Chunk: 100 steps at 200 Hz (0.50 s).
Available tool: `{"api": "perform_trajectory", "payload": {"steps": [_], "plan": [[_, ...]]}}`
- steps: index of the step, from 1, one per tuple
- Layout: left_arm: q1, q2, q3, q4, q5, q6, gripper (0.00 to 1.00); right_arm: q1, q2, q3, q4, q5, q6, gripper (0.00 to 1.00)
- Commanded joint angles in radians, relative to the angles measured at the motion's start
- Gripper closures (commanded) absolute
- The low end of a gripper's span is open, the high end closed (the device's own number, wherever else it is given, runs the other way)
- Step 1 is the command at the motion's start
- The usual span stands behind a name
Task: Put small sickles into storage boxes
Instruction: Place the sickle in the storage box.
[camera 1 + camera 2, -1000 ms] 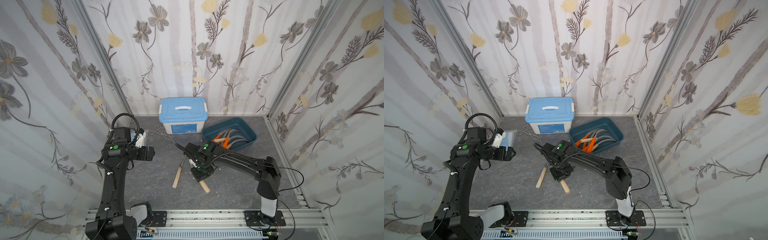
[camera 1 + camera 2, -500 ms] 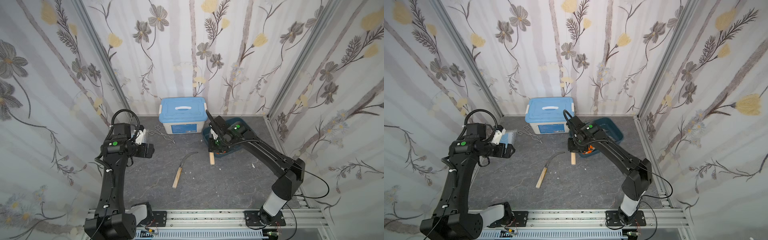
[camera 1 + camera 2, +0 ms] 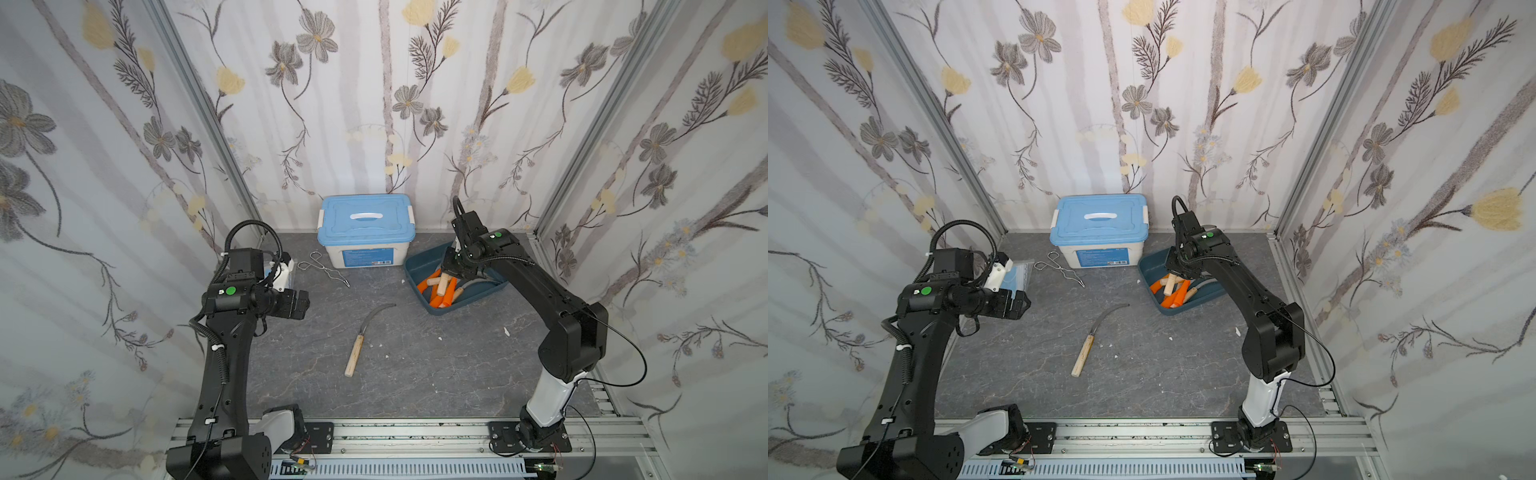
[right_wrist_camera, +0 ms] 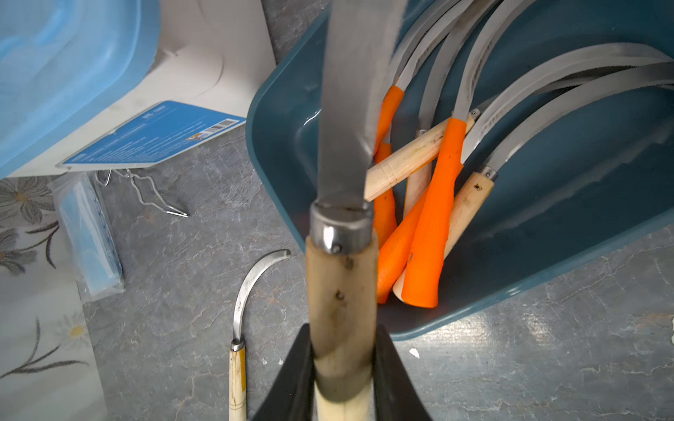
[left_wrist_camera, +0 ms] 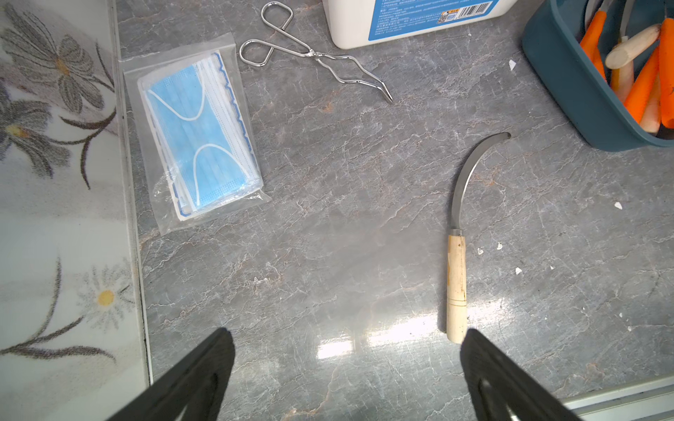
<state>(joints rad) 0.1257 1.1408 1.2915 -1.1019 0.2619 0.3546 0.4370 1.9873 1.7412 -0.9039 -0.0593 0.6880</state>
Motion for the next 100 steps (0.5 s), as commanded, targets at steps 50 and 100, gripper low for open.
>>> {"api": "perform_trajectory", "payload": {"steps": [50, 100], "plan": [[-0.019, -0.054, -0.052, -0.022, -0.025, 0.017, 0.0, -0.046, 0.108, 0.033, 0.074, -0.014, -0.03, 0.91], [-0.026, -0.075, -0.069, -0.035, -0.047, 0.026, 0.0, -0.058, 0.181, 0.04, 0.076, -0.036, -0.047, 0.91]]}}
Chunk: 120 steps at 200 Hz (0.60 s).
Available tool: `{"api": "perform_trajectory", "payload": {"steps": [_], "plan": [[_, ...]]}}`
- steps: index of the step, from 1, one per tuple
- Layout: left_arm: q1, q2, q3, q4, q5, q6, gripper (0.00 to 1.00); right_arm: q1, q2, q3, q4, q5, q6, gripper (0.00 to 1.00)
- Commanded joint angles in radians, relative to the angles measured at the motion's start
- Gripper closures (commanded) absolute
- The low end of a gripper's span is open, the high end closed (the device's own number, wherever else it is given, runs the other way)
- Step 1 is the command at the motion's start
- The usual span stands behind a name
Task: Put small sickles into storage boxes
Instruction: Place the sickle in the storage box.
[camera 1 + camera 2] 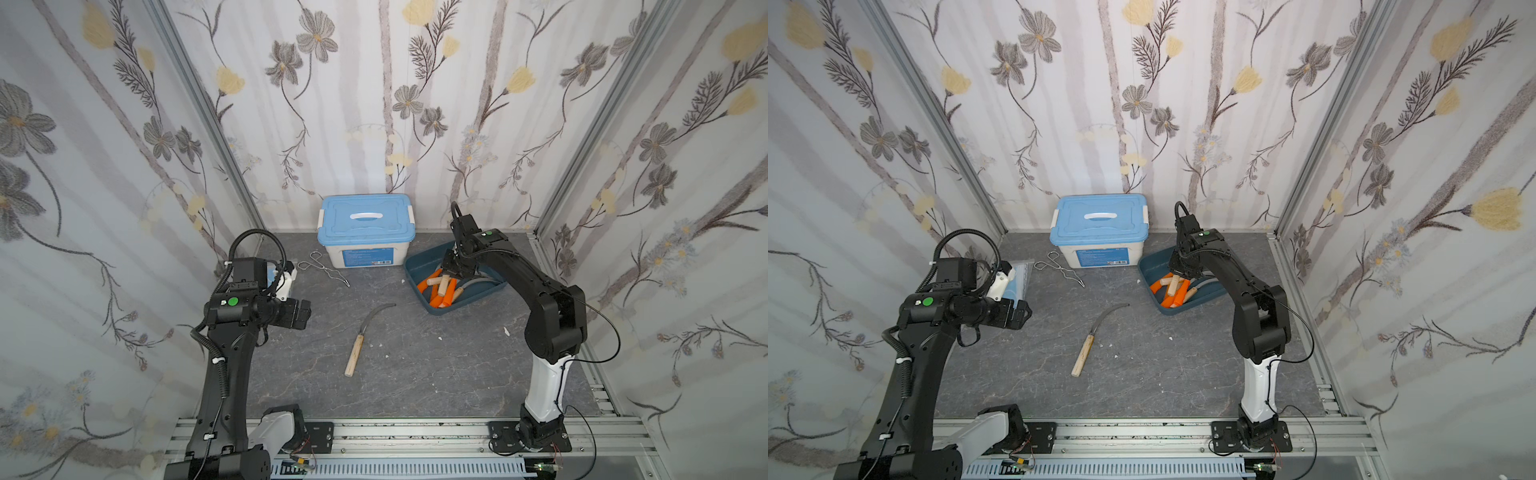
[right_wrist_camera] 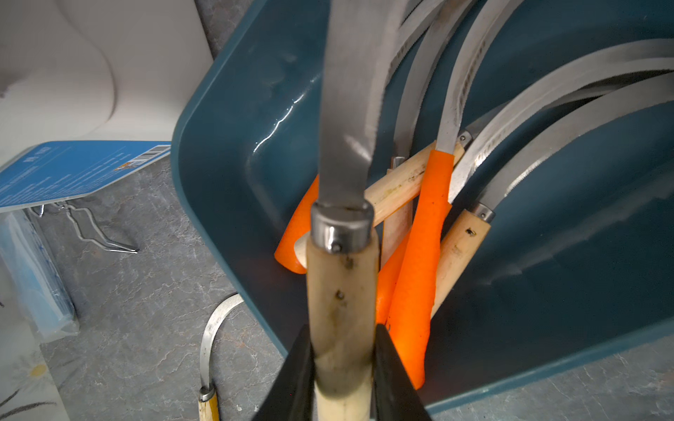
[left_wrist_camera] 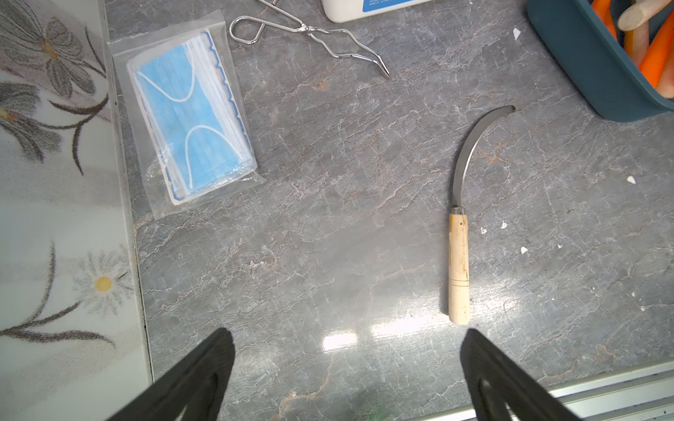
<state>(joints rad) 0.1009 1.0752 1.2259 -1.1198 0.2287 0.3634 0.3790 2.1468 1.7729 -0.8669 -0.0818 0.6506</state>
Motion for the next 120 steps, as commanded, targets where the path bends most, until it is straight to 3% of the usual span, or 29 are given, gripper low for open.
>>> {"api": "perform_trajectory", "payload": {"steps": [1, 120], "plan": [[-0.001, -0.01, -0.003, -0.018, -0.014, 0.017, 0.0, 0.0, 0.023, 0.008, 0.039, -0.013, -0.009, 0.91], [-0.012, -0.014, -0.026, -0.007, -0.028, 0.014, 0.0, -0.003, 0.112, 0.002, 0.071, -0.009, 0.028, 0.89]]}}
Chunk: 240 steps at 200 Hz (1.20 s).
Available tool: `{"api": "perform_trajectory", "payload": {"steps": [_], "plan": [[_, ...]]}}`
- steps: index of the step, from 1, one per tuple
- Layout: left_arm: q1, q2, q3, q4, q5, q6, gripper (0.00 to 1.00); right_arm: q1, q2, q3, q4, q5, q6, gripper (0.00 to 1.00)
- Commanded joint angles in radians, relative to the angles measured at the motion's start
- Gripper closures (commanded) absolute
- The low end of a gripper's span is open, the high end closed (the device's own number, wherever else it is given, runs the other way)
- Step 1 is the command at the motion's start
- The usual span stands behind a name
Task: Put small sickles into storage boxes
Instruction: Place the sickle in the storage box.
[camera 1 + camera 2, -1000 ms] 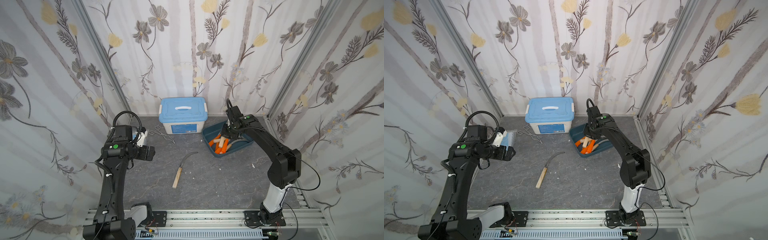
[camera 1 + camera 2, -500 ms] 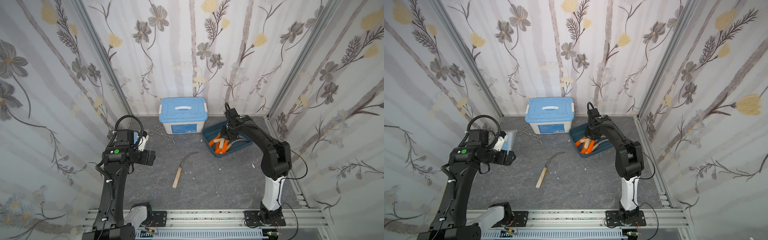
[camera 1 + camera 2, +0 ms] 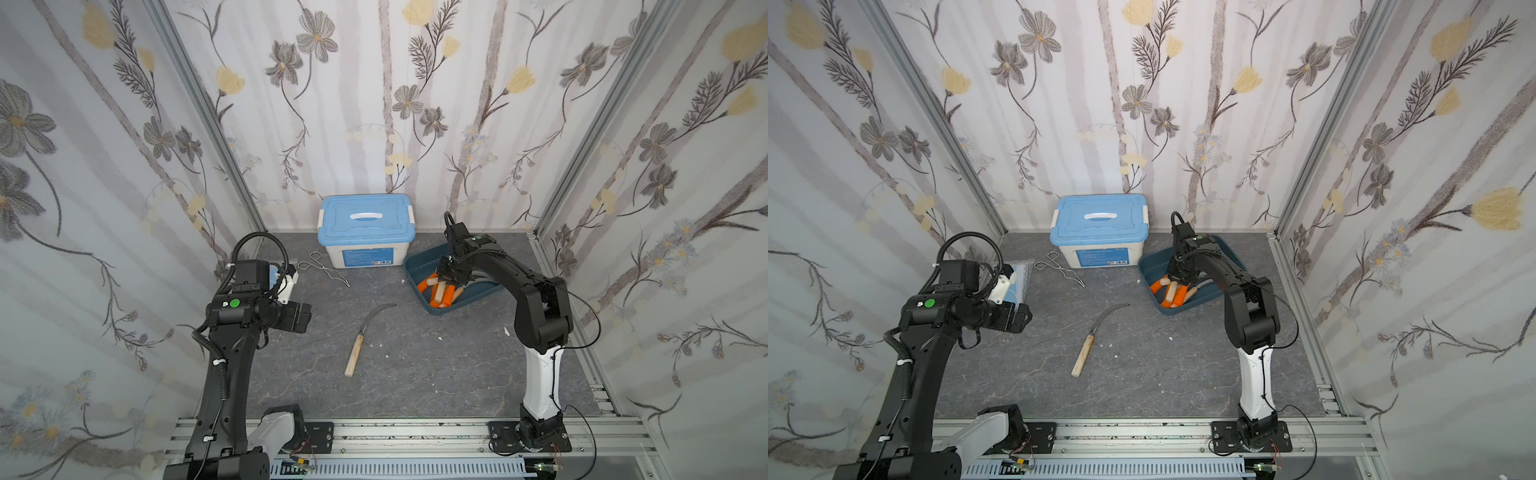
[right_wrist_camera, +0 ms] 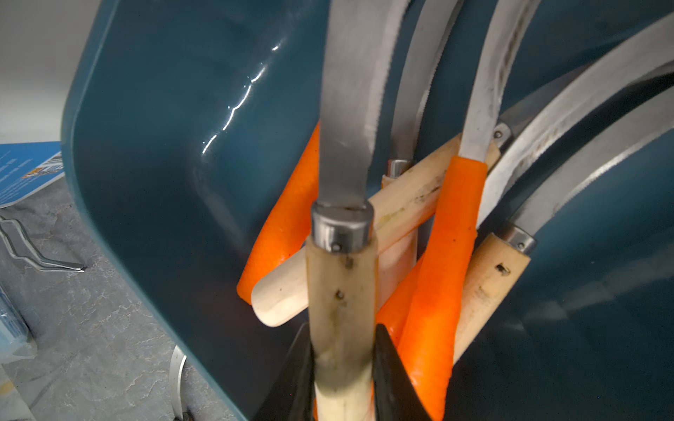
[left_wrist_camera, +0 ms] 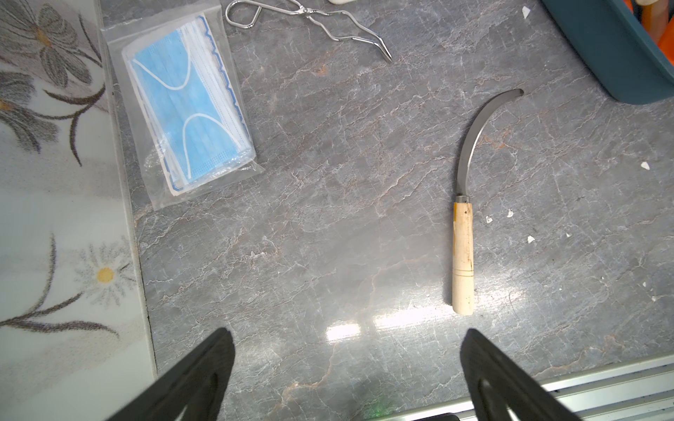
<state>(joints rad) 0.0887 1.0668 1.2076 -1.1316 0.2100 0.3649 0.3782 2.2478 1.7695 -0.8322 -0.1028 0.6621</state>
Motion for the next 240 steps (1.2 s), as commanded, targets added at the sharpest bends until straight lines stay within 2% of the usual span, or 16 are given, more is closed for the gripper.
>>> {"api": "perform_trajectory", "payload": {"steps": [1, 104, 205, 240], "plan": [[0.0, -0.006, -0.008, 0.005, -0.009, 0.012, 0.0, -0.002, 0.012, 0.005, 0.037, 0.012, 0.017, 0.89], [-0.009, -0.002, -0.005, 0.005, -0.012, 0.009, 0.0, -0.004, 0.053, 0.005, 0.039, 0.009, 0.014, 0.85], [-0.024, -0.011, 0.001, -0.015, -0.011, 0.008, 0.0, -0.004, 0.044, 0.007, 0.02, 0.025, 0.004, 0.67], [-0.035, -0.033, -0.002, -0.035, -0.005, 0.018, 0.0, -0.004, 0.036, 0.012, 0.012, 0.028, -0.001, 0.64]]}}
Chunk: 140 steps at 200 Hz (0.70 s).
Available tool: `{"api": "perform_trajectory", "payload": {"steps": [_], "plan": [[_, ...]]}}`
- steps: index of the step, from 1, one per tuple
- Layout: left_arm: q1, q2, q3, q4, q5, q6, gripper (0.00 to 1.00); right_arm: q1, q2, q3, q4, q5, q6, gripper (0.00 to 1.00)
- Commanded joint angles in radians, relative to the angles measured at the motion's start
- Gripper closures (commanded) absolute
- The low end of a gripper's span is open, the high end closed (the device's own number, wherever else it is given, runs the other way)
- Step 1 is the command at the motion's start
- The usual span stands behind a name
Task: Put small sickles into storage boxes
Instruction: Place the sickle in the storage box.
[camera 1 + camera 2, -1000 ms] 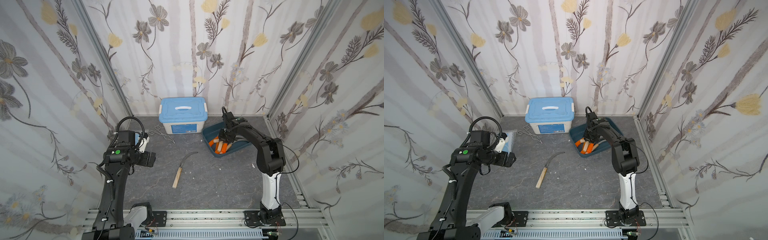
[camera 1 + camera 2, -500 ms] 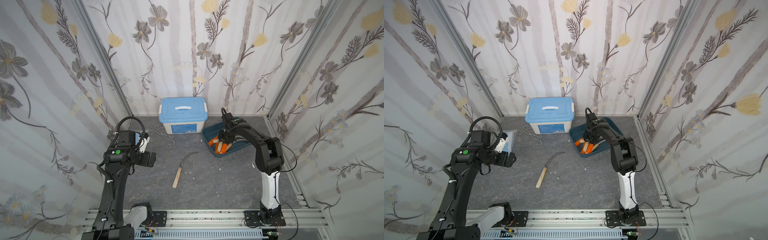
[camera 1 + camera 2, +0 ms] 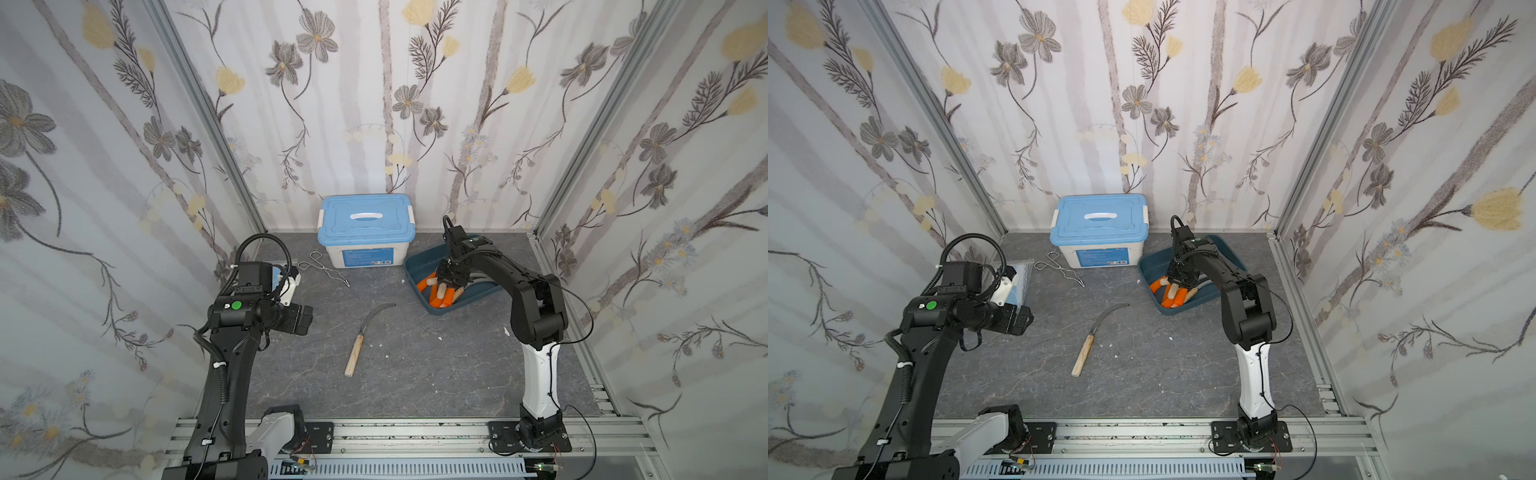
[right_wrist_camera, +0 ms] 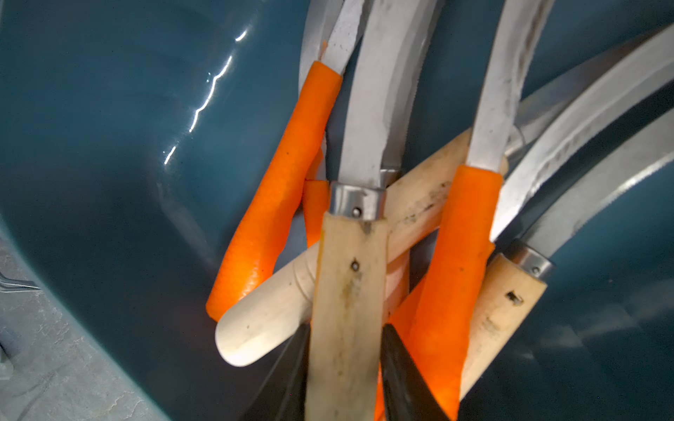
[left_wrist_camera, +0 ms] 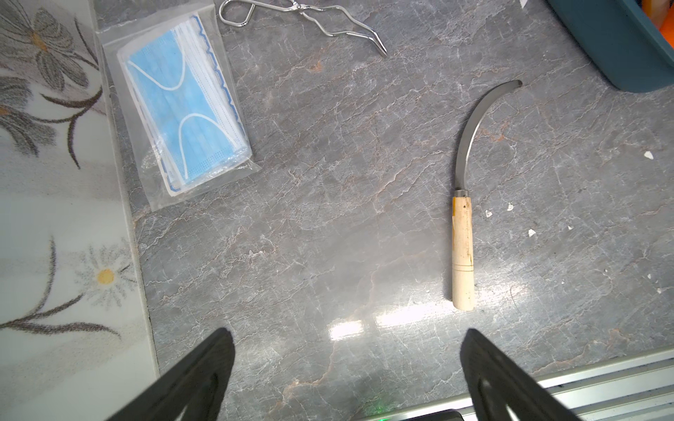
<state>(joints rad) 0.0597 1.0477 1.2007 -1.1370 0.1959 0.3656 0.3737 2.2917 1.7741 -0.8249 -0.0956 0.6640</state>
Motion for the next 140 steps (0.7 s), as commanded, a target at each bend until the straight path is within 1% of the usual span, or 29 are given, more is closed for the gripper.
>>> {"api": "perform_trajectory", "payload": {"steps": [1, 54, 93, 119, 140], "plan": [[-0.006, -0.014, 0.004, -0.03, 0.009, 0.018, 0.0, 0.001, -0.008, 0.008, 0.005, 0.021, -0.003, 0.64], [-0.019, -0.02, 0.008, -0.07, 0.039, 0.045, 0.0, 0.001, -0.041, 0.01, -0.02, 0.043, -0.01, 0.61], [-0.039, -0.015, -0.009, -0.081, 0.074, 0.057, 0.0, 0.001, -0.093, 0.007, -0.023, 0.053, -0.02, 0.6], [-0.068, -0.018, -0.051, -0.07, 0.083, 0.069, 0.0, 0.001, -0.124, 0.021, -0.036, 0.049, -0.02, 0.58], [-0.115, -0.008, -0.074, -0.064, 0.063, 0.076, 0.0, 0.001, -0.147, 0.046, -0.052, 0.057, -0.022, 0.57]]}}
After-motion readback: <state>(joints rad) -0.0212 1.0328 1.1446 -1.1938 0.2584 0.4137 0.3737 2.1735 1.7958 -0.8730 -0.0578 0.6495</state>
